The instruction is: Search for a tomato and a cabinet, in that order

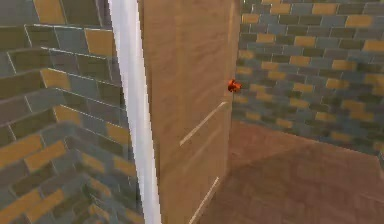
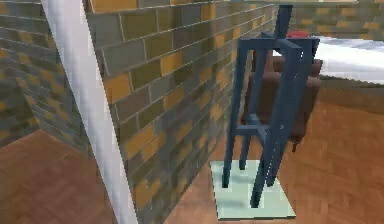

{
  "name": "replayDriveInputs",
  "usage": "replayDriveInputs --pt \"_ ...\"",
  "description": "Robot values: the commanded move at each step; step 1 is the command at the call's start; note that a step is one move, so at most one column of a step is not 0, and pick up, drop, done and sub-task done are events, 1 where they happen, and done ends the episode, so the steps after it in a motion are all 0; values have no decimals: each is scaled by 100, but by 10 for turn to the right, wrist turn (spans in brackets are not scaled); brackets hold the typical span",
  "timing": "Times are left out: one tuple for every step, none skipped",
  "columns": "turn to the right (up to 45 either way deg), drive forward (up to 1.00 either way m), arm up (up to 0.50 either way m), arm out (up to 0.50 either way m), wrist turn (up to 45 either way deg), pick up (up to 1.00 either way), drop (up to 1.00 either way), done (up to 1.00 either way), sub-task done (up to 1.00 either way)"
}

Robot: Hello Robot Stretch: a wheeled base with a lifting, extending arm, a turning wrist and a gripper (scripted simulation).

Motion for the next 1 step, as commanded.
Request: replayDriveInputs --pt "240 0 0 0 0 0 0 0 0"
